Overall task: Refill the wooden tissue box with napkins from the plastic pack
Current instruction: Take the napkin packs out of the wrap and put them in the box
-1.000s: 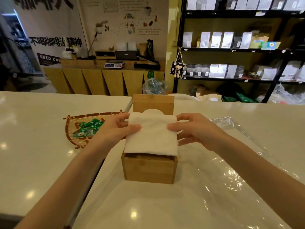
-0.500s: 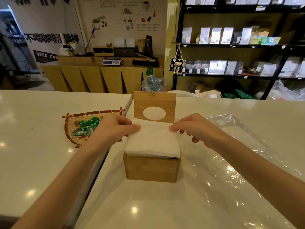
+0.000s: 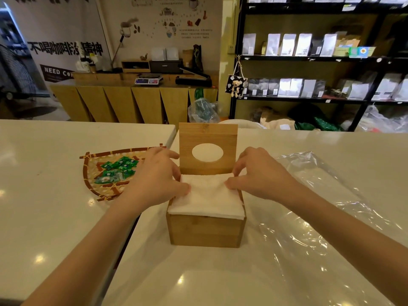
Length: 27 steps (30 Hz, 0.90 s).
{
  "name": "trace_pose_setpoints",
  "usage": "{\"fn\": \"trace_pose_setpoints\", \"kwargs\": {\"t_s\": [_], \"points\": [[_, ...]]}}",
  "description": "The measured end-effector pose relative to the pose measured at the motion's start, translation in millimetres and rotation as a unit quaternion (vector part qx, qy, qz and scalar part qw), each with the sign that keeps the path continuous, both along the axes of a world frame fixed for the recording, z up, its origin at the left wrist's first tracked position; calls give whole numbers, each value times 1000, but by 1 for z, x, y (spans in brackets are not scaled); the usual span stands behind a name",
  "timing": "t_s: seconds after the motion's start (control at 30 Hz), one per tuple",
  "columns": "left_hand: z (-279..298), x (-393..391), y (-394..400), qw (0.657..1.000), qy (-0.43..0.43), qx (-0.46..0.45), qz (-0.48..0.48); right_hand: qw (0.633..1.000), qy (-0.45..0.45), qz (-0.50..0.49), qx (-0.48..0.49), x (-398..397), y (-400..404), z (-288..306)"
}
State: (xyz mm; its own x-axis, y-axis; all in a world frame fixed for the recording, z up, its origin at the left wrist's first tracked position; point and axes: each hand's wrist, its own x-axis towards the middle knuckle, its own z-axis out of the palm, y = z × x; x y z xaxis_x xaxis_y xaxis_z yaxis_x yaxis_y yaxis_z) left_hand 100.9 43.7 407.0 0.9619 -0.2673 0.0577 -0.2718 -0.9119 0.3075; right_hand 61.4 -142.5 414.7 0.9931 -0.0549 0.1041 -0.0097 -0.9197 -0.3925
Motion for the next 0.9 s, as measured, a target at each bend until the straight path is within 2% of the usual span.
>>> {"fn": "trace_pose_setpoints", "kwargs": {"t_s": [0.1,0.17,0.3,0.47,0.6,0.77,0.9], "points": [[3,-4,-5,999,-14,46,-17,994,-7,39,-104,-2,5,-2],[3,-5,-8,996,0,84,-23,988,20,61,-139,-2,7,-6],[-4,-3,-16,987,49,152,-26,987,87,50,-122,-1,12,-15],[-2,4,-24,974,59,220,-23,979,107,24,-171,3,23,-9],[-3,5,-29,974,48,222,-8,978,104,-20,-177,8,23,-17],[-4,7,-31,977,130,167,17,989,115,-17,-96,11,17,-27],[-10,3,-39,972,71,215,57,984,73,-18,-159,10,20,-25]]}}
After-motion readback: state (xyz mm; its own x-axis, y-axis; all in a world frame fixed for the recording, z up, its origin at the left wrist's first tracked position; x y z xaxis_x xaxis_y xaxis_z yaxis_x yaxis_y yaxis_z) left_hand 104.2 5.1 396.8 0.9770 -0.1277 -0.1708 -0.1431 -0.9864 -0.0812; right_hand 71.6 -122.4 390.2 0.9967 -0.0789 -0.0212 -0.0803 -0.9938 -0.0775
